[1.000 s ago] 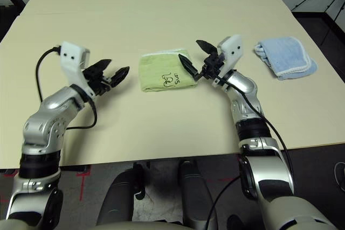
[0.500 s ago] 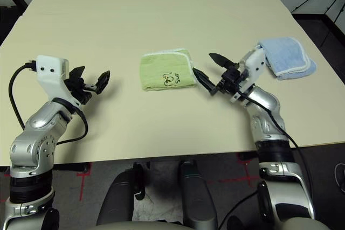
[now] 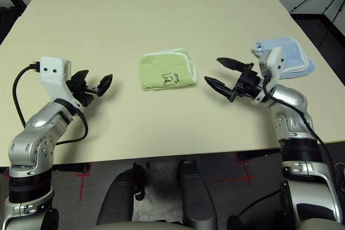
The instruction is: Fold the towel and set it aside.
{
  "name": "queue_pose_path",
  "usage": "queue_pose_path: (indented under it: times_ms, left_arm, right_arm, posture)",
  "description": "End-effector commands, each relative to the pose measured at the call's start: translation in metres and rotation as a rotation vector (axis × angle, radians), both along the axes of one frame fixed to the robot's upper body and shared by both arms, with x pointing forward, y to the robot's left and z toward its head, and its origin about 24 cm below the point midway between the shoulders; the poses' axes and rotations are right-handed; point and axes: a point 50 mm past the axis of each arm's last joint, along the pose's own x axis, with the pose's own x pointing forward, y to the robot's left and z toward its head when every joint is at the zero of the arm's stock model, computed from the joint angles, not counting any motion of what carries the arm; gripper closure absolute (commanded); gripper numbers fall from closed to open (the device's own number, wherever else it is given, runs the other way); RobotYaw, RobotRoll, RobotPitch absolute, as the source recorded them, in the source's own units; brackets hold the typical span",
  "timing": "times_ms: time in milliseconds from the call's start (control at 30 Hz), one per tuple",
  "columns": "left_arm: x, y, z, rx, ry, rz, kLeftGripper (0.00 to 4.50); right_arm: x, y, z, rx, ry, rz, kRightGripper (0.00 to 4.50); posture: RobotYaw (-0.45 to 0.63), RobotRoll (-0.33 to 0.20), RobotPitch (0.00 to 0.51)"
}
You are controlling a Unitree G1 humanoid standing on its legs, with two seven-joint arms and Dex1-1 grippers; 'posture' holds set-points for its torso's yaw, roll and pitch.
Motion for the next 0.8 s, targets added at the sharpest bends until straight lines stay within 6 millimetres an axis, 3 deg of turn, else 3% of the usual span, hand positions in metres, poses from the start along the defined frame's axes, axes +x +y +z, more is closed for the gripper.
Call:
queue_pose_path:
  times_ms: [33, 300, 533, 633, 800]
  left_arm:
    - [0.003, -0.001, 0.0, -0.005, 0.02, -0.022, 0.04]
    - [0.007, -0.012, -0.006, -0.183, 0.217, -0.068, 0.04]
    - [0.01, -0.029, 0.006, -0.429, 0.425, -0.114, 0.04]
    - [0.011, -0.034, 0.011, -0.439, 0.455, -0.129, 0.04]
    - [0.015, -0.042, 0.004, -0.367, 0.502, -0.148, 0.04]
  right_arm:
    - [-0.006, -0.009, -0.005, -0.011, 0.002, 0.014, 0.0]
    - [-0.002, -0.007, -0.009, -0.026, -0.003, 0.004, 0.0]
    - [0.003, -0.011, -0.009, -0.045, -0.011, -0.032, 0.0]
    - [0.004, -0.011, -0.009, -0.059, -0.013, -0.028, 0.0]
    - [0.003, -0.01, -0.007, -0.069, -0.019, -0.027, 0.0]
  posture:
    - [-0.18, 0.0, 0.159]
    - [-0.19, 0.0, 0.149]
    - [-0.19, 0.0, 0.147]
    - [-0.2, 0.0, 0.149]
    - [-0.21, 0.0, 0.156]
